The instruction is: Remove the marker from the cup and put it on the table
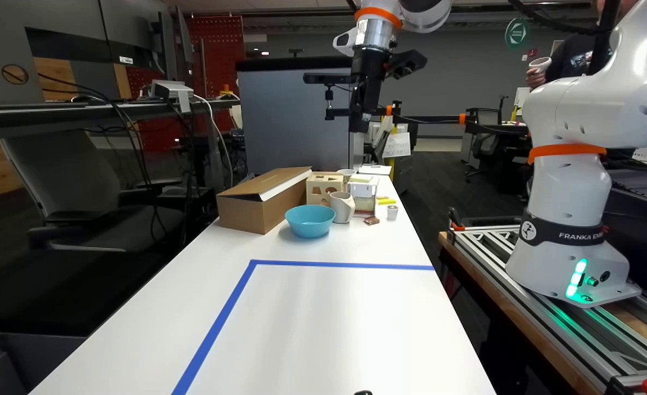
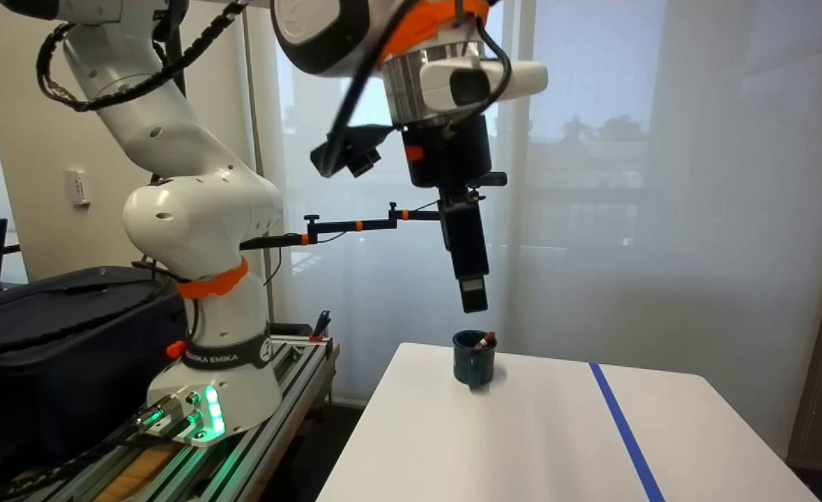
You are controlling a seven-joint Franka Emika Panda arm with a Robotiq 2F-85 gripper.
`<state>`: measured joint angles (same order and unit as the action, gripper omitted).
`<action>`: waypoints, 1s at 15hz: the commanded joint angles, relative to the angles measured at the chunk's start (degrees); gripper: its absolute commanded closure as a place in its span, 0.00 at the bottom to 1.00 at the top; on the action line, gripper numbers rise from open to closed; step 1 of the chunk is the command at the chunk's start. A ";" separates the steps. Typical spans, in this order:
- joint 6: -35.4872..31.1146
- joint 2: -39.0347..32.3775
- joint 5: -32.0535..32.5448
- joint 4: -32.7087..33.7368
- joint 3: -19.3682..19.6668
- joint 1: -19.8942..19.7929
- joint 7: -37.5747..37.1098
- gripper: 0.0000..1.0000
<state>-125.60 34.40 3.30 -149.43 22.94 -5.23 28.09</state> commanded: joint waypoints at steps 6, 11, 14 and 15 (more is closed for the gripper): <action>-14.16 -8.51 -8.66 -7.51 -3.71 9.58 6.66 0.00; -18.85 -13.94 -16.78 -8.07 -7.68 16.62 8.76 0.00; -20.87 -16.89 -21.86 -8.08 -11.17 20.20 8.56 0.00; -21.19 -17.83 -23.44 -8.08 -12.41 21.44 8.96 0.00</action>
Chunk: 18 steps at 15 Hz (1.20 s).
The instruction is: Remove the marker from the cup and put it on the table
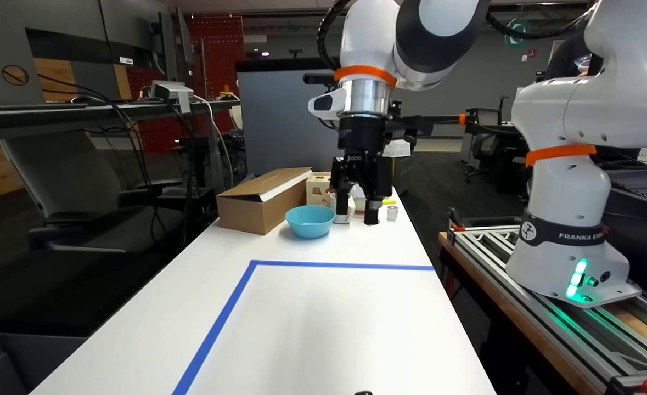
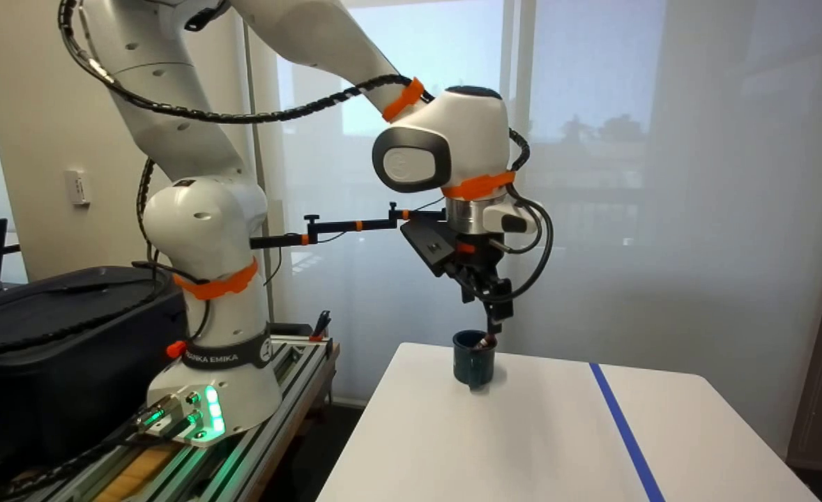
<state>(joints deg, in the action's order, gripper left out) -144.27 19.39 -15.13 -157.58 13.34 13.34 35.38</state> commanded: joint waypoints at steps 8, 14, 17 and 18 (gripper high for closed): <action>-11.60 -14.28 -18.35 2.24 -12.84 9.41 5.97 0.00; -19.42 -25.28 -33.41 9.30 -18.23 10.64 19.45 0.00; -19.34 -30.32 -38.45 13.12 -20.00 9.77 25.25 0.00; -19.67 -32.01 -39.62 14.26 -20.50 9.63 26.46 0.00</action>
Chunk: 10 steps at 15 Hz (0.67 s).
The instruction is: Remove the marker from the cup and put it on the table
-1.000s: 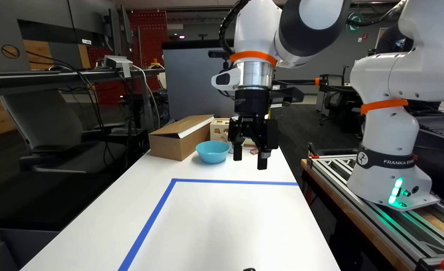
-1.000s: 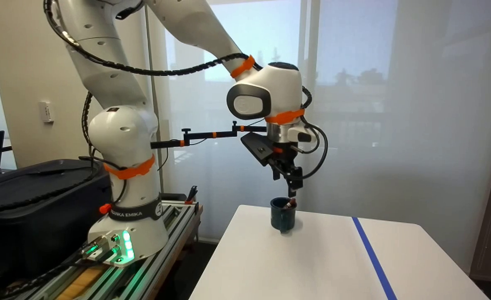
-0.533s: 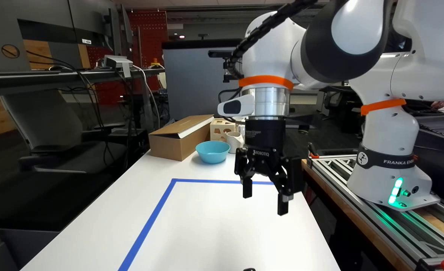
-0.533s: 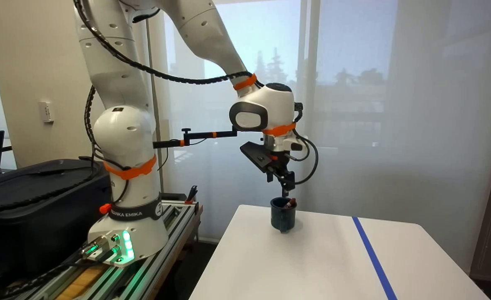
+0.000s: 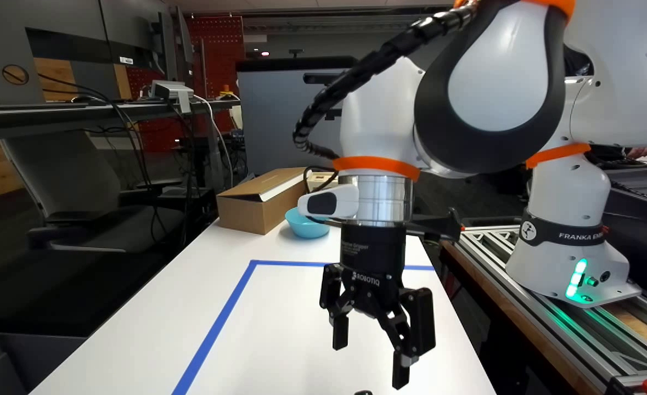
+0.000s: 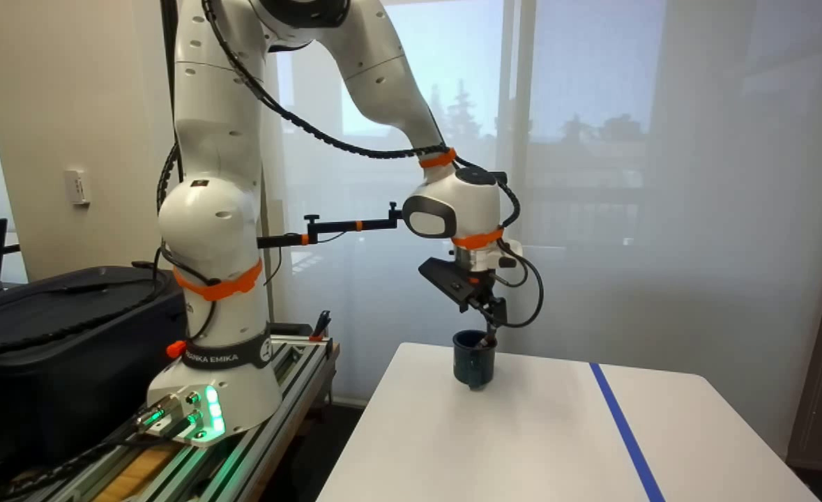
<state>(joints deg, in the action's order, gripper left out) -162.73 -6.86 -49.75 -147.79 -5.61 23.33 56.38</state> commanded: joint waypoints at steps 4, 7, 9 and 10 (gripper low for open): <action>-2.75 -10.91 -6.49 7.61 -2.58 0.28 5.10 0.00; -4.76 -13.26 -5.23 8.54 -2.80 0.90 3.26 0.00; -6.38 -14.40 -4.80 8.84 -2.85 1.21 2.51 0.00; -6.97 -14.74 -4.55 8.87 -2.77 1.41 2.17 0.00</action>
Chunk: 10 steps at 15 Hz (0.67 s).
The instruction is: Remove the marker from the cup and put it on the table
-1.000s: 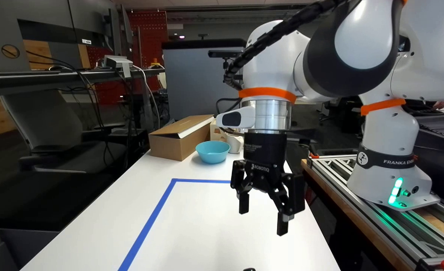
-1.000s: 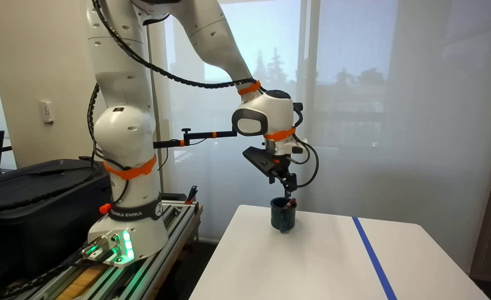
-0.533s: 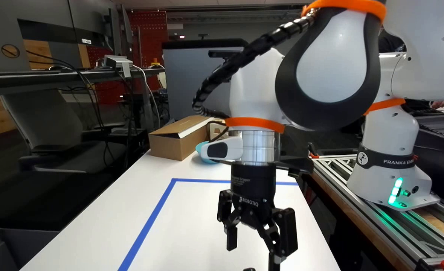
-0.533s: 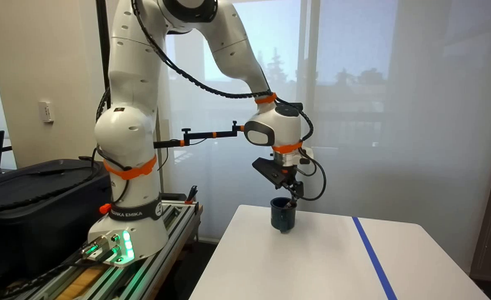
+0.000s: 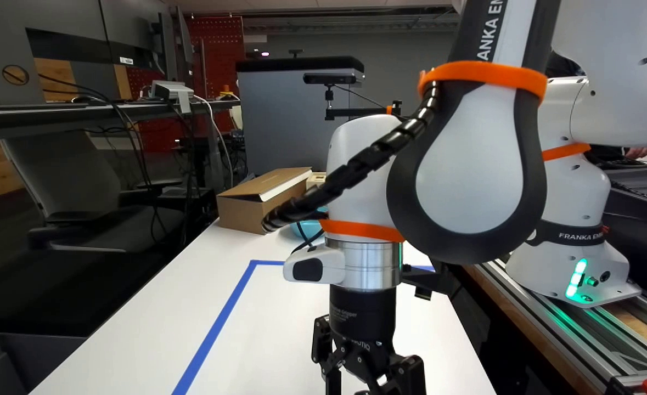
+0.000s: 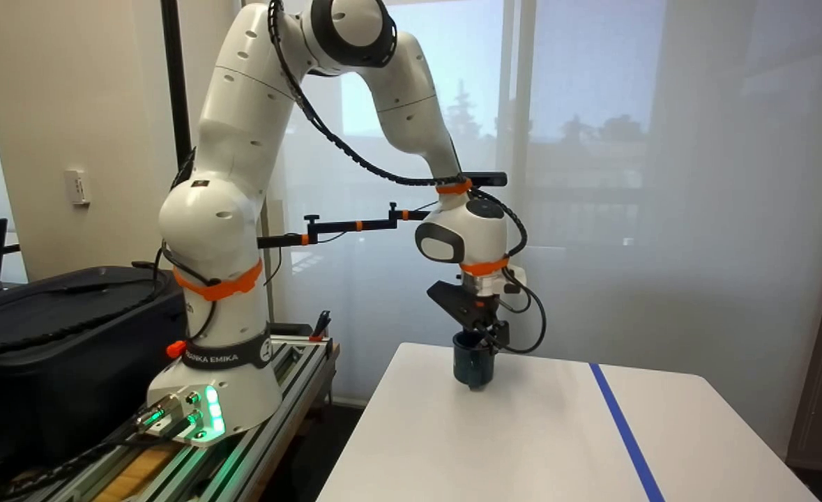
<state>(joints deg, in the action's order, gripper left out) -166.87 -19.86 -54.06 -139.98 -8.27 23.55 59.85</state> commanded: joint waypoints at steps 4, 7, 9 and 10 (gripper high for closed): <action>-5.08 -2.00 0.57 0.69 0.35 2.32 -2.32 0.00; -6.20 -0.79 1.44 -0.30 1.02 3.73 -4.21 0.00; -7.62 0.37 2.10 -1.44 1.94 5.41 -6.35 0.00; -8.24 0.81 2.76 -2.01 2.76 6.54 -7.61 0.00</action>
<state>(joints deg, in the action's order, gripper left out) -172.58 -21.41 -53.53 -139.59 -7.65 26.45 56.73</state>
